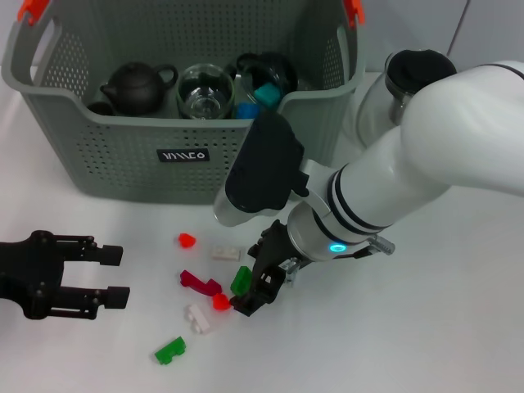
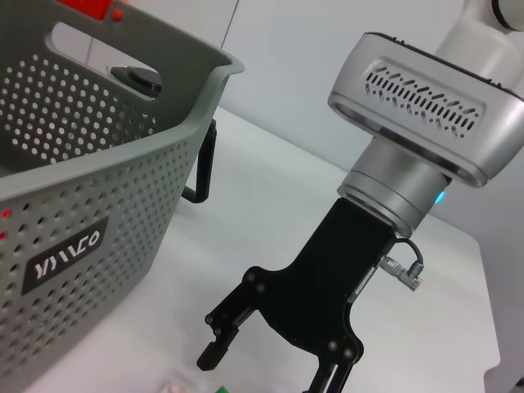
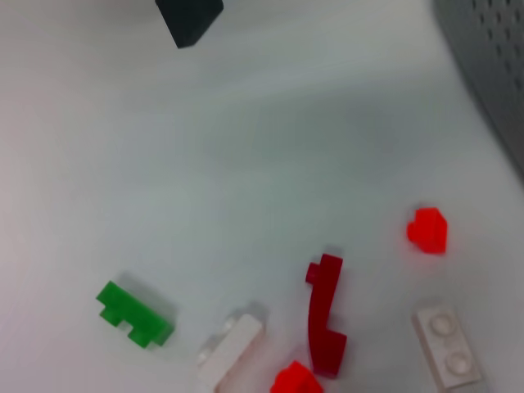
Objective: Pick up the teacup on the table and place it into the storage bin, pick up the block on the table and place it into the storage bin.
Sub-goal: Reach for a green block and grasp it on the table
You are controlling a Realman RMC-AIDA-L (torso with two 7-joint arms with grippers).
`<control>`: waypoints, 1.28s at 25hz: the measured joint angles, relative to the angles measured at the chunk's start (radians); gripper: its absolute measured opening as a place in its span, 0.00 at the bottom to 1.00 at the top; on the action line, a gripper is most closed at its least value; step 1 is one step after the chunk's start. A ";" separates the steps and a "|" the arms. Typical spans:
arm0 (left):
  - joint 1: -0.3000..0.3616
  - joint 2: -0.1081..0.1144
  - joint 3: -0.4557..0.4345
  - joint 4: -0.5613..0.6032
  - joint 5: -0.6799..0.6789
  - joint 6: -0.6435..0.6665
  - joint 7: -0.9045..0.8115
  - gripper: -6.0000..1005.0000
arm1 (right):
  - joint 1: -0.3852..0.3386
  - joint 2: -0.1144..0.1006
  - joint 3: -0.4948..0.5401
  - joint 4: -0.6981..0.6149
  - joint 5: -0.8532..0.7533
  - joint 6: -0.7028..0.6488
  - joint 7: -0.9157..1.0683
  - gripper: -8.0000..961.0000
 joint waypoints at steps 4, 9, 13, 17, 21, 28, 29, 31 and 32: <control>0.000 0.000 0.000 0.001 0.000 0.000 0.000 0.73 | 0.002 0.000 -0.001 0.008 0.002 0.004 -0.002 0.87; 0.000 0.000 0.000 0.001 0.000 0.000 0.000 0.73 | 0.003 0.000 -0.006 0.020 0.023 0.016 -0.007 0.76; -0.001 0.000 0.000 0.001 0.000 0.000 0.000 0.73 | 0.008 0.000 -0.023 0.030 0.037 0.028 -0.007 0.74; -0.001 0.000 0.000 0.001 0.000 0.000 0.000 0.73 | 0.008 0.000 -0.029 0.031 0.041 0.043 -0.008 0.74; -0.001 0.000 0.000 0.001 0.000 0.000 0.001 0.73 | 0.010 0.000 -0.029 0.032 0.041 0.047 -0.008 0.74; -0.002 0.000 0.000 0.001 0.000 -0.001 0.001 0.73 | 0.011 0.001 -0.031 0.042 0.041 0.055 -0.011 0.74; -0.003 0.000 0.000 0.001 0.000 -0.001 0.001 0.73 | 0.011 0.001 -0.033 0.042 0.041 0.058 -0.012 0.74; -0.003 0.000 0.000 0.001 0.000 -0.001 0.001 0.73 | 0.011 0.002 -0.035 0.043 0.051 0.060 -0.021 0.74; -0.003 0.000 0.000 0.001 0.000 -0.001 0.002 0.73 | 0.011 0.002 -0.035 0.045 0.061 0.060 -0.028 0.74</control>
